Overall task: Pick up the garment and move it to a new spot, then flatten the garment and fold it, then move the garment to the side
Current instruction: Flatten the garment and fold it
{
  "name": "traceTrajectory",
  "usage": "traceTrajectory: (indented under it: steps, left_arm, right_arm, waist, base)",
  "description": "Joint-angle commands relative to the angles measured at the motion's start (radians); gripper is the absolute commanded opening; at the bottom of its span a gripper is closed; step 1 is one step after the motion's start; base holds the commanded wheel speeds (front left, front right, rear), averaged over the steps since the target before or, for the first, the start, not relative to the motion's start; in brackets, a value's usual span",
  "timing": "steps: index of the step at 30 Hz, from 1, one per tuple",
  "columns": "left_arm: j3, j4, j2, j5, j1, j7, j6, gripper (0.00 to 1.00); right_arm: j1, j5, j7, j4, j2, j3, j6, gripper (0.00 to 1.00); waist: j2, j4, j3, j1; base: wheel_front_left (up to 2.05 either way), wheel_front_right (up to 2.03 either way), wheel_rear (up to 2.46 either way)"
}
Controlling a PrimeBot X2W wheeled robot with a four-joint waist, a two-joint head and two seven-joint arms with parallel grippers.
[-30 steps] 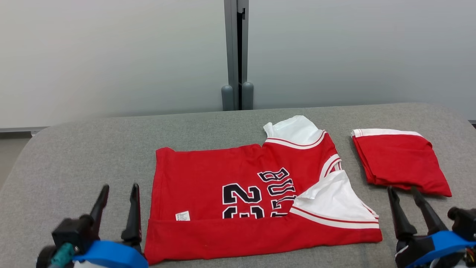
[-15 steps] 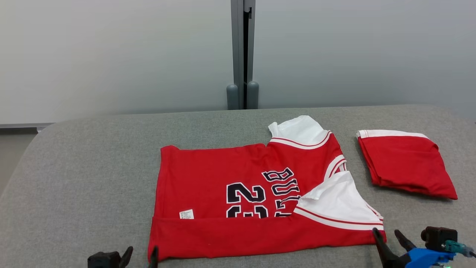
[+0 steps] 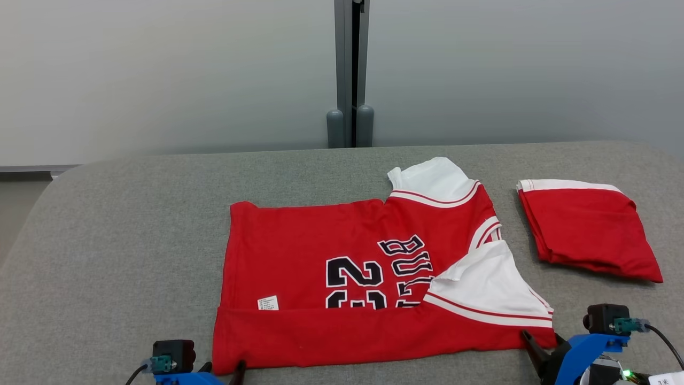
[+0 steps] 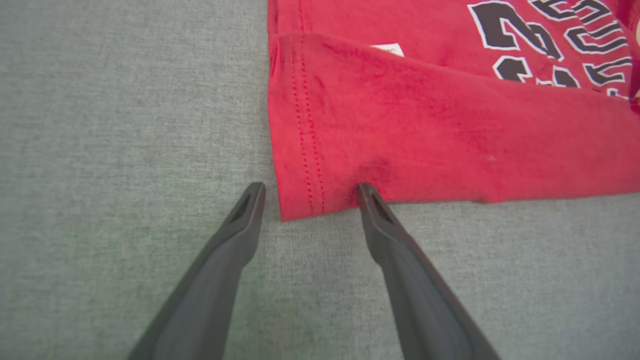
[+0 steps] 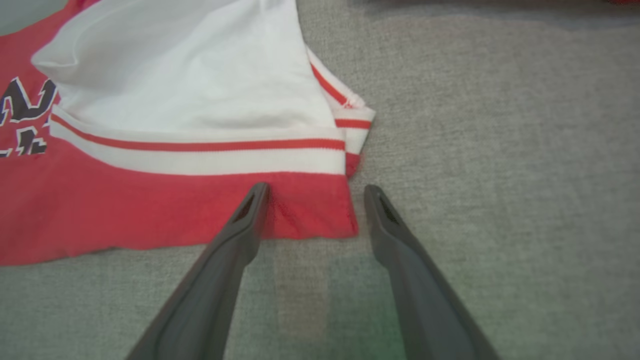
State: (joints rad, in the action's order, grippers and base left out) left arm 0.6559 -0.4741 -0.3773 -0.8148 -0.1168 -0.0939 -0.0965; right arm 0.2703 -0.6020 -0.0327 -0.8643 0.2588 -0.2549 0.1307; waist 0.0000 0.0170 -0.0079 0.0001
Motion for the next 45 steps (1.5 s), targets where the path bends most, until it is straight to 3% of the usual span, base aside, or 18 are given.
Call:
traceTrajectory:
  steps: [1, 2, 3, 4, 5, 6, 7, 8, 9, 21, 27, 35, 36, 37, 38, 39, 40, 45]
  left_arm:
    - [-0.003, -0.014, 0.006, -0.009, -0.021, -0.012, 0.001, 1.0]
    - [-0.005, -0.023, 0.01, -0.014, -0.027, -0.018, 0.003, 1.0]
    - [-0.005, -0.03, 0.012, -0.019, -0.032, -0.025, 0.007, 0.77]
    - [-0.006, -0.04, 0.013, -0.021, -0.04, -0.026, 0.01, 0.41]
    - [-0.006, -0.047, 0.015, -0.024, -0.045, -0.028, 0.016, 0.04]
    - [-0.003, -0.056, 0.018, -0.027, -0.049, -0.034, 0.022, 0.0]
    - [0.0, -0.063, 0.02, -0.029, -0.054, -0.035, 0.029, 0.0]
    - [0.001, -0.069, 0.022, -0.03, -0.058, -0.036, 0.036, 0.0]
    - [0.002, -0.075, 0.022, -0.031, -0.062, -0.035, 0.043, 0.0]
    - [0.02, -0.033, -0.04, -0.037, -0.023, -0.07, 0.069, 0.0]
    - [0.012, 0.093, -0.131, -0.056, 0.049, -0.144, 0.027, 0.0]
    - [0.019, 0.25, -0.216, -0.099, 0.143, -0.261, -0.014, 0.0]
    - [0.018, 0.288, -0.231, -0.113, 0.163, -0.286, -0.028, 0.0]
    - [0.018, 0.288, -0.231, -0.113, 0.163, -0.286, -0.028, 0.0]
    - [0.016, 0.302, -0.236, -0.116, 0.169, -0.291, -0.035, 0.0]
    - [0.014, 0.315, -0.238, -0.116, 0.173, -0.294, -0.043, 0.65]
    - [0.015, 0.335, -0.241, -0.117, 0.179, -0.299, -0.054, 1.0]
    - [0.001, 0.379, -0.256, -0.106, 0.161, -0.286, -0.064, 1.0]
  right_arm:
    - [0.011, -0.009, -0.029, -0.023, -0.014, -0.018, 0.0, 1.0]
    - [0.017, -0.01, -0.04, -0.03, -0.014, -0.027, 0.0, 1.0]
    - [0.023, -0.015, -0.049, -0.038, -0.015, -0.033, 0.0, 1.0]
    - [0.03, -0.016, -0.058, -0.047, -0.014, -0.04, 0.0, 0.95]
    - [0.036, -0.016, -0.066, -0.057, -0.012, -0.048, 0.0, 0.69]
    - [0.039, -0.018, -0.068, -0.062, -0.012, -0.054, 0.0, 0.43]
    - [0.045, -0.021, -0.064, -0.061, -0.012, -0.06, 0.0, 0.28]
    - [0.052, -0.021, -0.053, -0.058, -0.009, -0.066, 0.0, 0.02]
    - [0.057, -0.027, -0.045, -0.055, -0.006, -0.071, 0.0, 0.0]
    - [0.005, -0.078, -0.045, 0.07, 0.087, -0.126, 0.0, 0.0]
    - [-0.12, -0.142, -0.228, 0.263, 0.178, -0.126, 0.0, 0.0]
    - [-0.287, -0.156, -0.439, 0.458, 0.22, -0.049, 0.0, 0.0]
    - [-0.321, -0.137, -0.475, 0.5, 0.209, -0.003, 0.0, 0.12]
    - [-0.321, -0.137, -0.475, 0.5, 0.209, -0.003, 0.0, 0.12]
    - [-0.341, -0.128, -0.496, 0.513, 0.197, 0.017, 0.0, 0.38]
    - [-0.359, -0.115, -0.515, 0.529, 0.187, 0.033, 0.0, 1.0]
    - [-0.376, -0.08, -0.535, 0.563, 0.169, 0.076, 0.0, 1.0]
    - [-0.391, -0.026, -0.541, 0.665, 0.128, 0.156, 0.0, 1.0]
  waist:
    - [0.0, -0.004, -0.001, -0.0001]
    - [0.0, -0.005, -0.001, -0.0001]
    - [0.0, -0.006, -0.001, -0.0001]
    - [0.0, -0.007, -0.002, -0.0001]
    - [0.0, -0.006, -0.003, -0.0001]
    - [0.0, -0.006, -0.003, -0.0001]
    - [0.0, -0.006, -0.004, -0.0001]
    - [0.0, -0.006, -0.005, -0.0001]
    - [0.0, -0.007, -0.007, -0.0001]
    - [0.0, -0.014, -0.046, -0.0001]
    - [0.0, -0.025, -0.059, -0.0001]
    - [0.0, -0.034, -0.061, -0.0001]
    - [0.0, -0.035, -0.06, -0.0001]
    - [0.0, -0.035, -0.06, -0.0001]
    - [0.0, -0.036, -0.059, -0.0001]
    - [0.0, -0.037, -0.058, -0.0001]
    - [0.0, -0.037, -0.056, -0.0001]
    - [0.0, -0.037, -0.048, -0.0001]
  base:
    - [0.0, 0.0, 0.0]
    - [0.0, 0.0, 0.0]
    - [0.0, 0.0, 0.0]
    - [0.0, 0.0, 0.0]
    - [0.0, 0.0, 0.0]
    - [0.0, 0.0, 0.0]
    - [0.0, 0.0, 0.0]
    - [0.0, 0.0, 0.0]
    - [0.0, 0.0, 0.0]
    - [0.0, 0.0, 0.0]
    - [0.0, 0.0, 0.0]
    - [0.0, 0.0, 0.0]
    - [0.0, 0.0, 0.0]
    - [0.0, 0.0, 0.0]
    - [0.0, 0.0, 0.0]
    - [0.0, 0.0, 0.0]
    - [0.0, 0.0, 0.0]
    - [0.0, 0.0, 0.0]
